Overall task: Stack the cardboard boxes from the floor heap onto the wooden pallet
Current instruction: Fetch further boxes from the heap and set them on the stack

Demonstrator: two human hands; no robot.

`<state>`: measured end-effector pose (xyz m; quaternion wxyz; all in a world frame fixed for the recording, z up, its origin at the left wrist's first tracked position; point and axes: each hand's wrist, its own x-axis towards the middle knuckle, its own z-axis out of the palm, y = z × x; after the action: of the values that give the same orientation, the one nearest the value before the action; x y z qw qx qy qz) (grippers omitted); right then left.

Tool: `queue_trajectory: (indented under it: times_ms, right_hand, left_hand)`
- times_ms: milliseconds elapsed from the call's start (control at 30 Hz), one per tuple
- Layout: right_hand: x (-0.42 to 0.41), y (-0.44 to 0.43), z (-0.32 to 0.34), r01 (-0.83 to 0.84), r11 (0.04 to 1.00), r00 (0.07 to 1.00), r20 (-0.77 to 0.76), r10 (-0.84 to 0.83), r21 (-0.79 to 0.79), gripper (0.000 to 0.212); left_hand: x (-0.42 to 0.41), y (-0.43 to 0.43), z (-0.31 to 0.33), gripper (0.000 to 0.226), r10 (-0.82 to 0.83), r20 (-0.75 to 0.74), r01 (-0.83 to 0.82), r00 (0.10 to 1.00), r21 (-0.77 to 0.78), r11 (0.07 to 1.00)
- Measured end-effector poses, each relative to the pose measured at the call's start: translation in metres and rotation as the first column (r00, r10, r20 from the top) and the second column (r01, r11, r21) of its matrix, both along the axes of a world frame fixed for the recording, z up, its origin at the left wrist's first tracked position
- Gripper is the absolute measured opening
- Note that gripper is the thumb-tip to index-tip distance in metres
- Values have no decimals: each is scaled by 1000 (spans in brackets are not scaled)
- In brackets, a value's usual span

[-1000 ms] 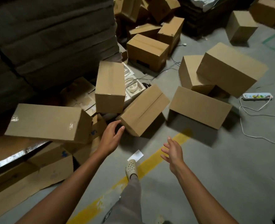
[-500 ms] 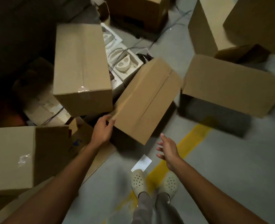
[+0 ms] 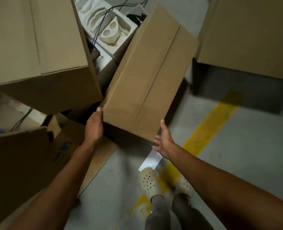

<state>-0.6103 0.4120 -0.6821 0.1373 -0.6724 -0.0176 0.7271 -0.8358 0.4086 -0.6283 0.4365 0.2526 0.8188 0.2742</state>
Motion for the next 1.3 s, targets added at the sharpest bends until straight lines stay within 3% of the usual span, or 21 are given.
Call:
queue_trajectory:
  times_ms: [167, 300, 367, 533, 733, 833, 933, 1000, 1100, 1300]
  right_hand:
    - [45, -4, 52, 16, 998, 999, 43, -19, 56, 60]
    - [86, 5, 127, 18, 973, 990, 131, -49, 231, 47]
    - [106, 10, 175, -22, 936, 986, 163, -38, 352, 43]
    - [143, 18, 298, -138, 812, 989, 119, 85, 567, 56]
    - [176, -13, 438, -207, 641, 978, 144, 150, 739, 73]
    - [177, -56, 491, -187, 612, 982, 125, 143, 769, 80]
    - [176, -108, 534, -102, 612, 993, 113, 20, 785, 90]
    - [175, -144, 557, -97, 594, 985, 163, -58, 799, 82]
    - [174, -199, 588, -72, 580, 960, 214, -180, 812, 64]
    - [171, -322, 635, 27, 567, 884, 245, -399, 823, 60]
  left_hand:
    - [26, -4, 47, 33, 33, 49, -34, 998, 13, 999]
    - [58, -11, 125, 36, 79, 169, -89, 983, 51, 995]
    - [69, -17, 171, 47, 128, 251, -142, 960, 38, 989]
    - [85, -20, 283, 60, 144, 428, -211, 892, 112, 971]
    - [93, -34, 393, 49, 51, 529, -213, 847, 250, 945]
    - [102, -49, 441, 37, -46, 459, -148, 887, 379, 913]
    - [112, -77, 472, 36, -162, 402, -27, 901, 426, 904]
    - [117, -101, 490, 38, -228, 415, 31, 881, 430, 902]
    - [125, -134, 517, 32, -249, 529, 38, 811, 377, 925]
    - [142, -189, 556, 45, -430, 623, 327, 653, 280, 903]
